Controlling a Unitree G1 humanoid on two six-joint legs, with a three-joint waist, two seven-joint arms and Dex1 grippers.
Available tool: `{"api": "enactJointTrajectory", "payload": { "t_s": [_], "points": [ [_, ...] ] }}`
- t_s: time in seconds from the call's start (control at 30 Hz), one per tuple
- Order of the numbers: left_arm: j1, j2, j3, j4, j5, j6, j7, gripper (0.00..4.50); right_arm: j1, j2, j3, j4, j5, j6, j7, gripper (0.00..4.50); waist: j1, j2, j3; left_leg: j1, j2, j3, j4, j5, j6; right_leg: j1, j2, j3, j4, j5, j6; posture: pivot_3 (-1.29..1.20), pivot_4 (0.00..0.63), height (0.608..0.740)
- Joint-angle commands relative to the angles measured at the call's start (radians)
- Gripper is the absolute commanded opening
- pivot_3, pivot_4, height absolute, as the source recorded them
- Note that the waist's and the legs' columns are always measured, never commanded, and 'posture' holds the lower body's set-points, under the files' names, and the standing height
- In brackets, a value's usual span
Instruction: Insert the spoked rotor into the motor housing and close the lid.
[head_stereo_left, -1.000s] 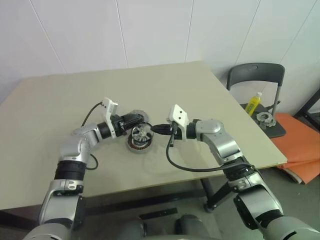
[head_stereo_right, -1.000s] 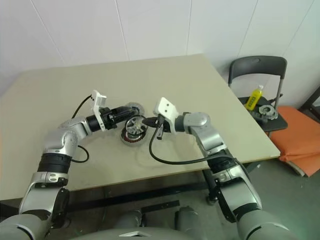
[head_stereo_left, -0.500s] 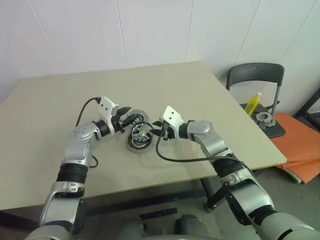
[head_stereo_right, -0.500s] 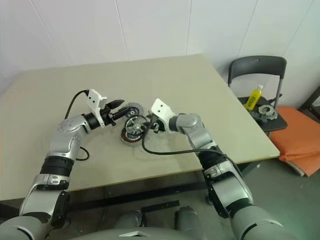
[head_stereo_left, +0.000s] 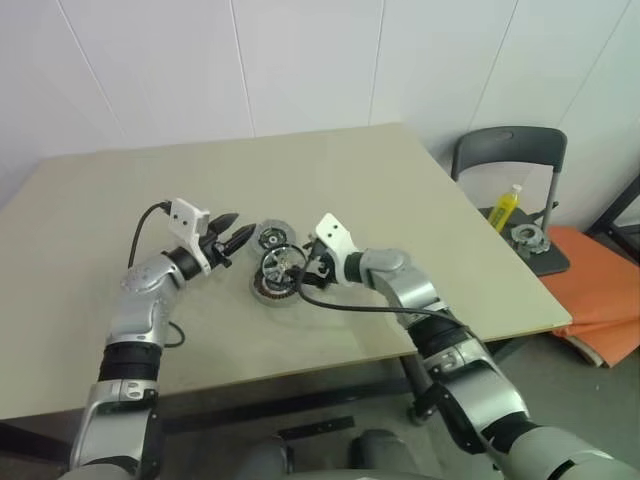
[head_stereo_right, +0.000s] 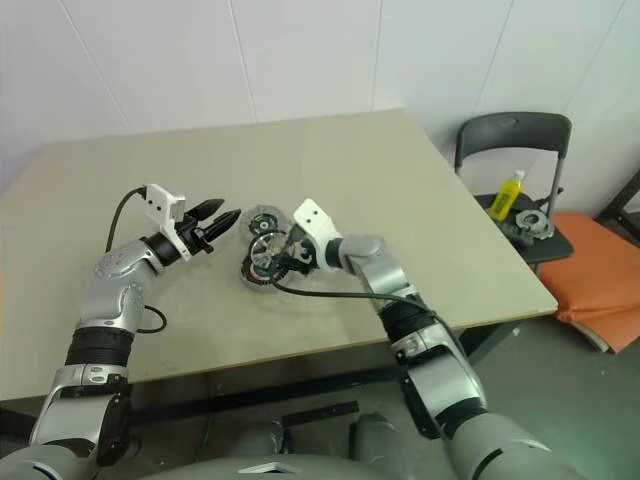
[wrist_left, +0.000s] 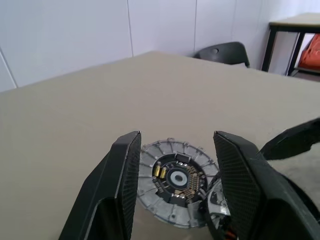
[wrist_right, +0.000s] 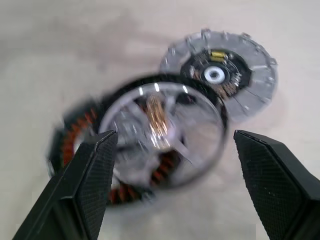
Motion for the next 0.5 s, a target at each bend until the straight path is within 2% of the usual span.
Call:
{"api": "enactJointTrajectory", "payload": {
  "t_s": [0.03, 0.23, 0.5],
  "points": [
    [0.003, 0.007, 0.027, -0.049, -0.028, -0.001, 0.006, 2.48, -0.036, 0.018, -0.03, -0.001, 0.015, 0.024, -0.043, 3.89, 0.001, 0.0, 0.0, 0.0, 0.0, 0.0, 0.0, 0.0, 0.0, 0.0, 0.0, 0.0, 0.0, 0.0, 0.0, 0.0, 0.0, 0.74],
    [0.015, -0.001, 0.018, -0.068, -0.036, 0.007, 0.012, 2.48, -0.029, 0.023, -0.02, -0.014, 0.021, 0.037, -0.051, 3.89, 0.0, 0.0, 0.0, 0.0, 0.0, 0.0, 0.0, 0.0, 0.0, 0.0, 0.0, 0.0, 0.0, 0.0, 0.0, 0.0, 0.0, 0.74],
    [0.026, -0.012, 0.003, -0.086, -0.031, 0.011, 0.01, 2.48, -0.07, 0.025, -0.05, 0.102, -0.011, 0.001, -0.168, 3.89, -0.001, 0.0, 0.0, 0.0, 0.0, 0.0, 0.0, 0.0, 0.0, 0.0, 0.0, 0.0, 0.0, 0.0, 0.0, 0.0, 0.0, 0.74]
  ]
}}
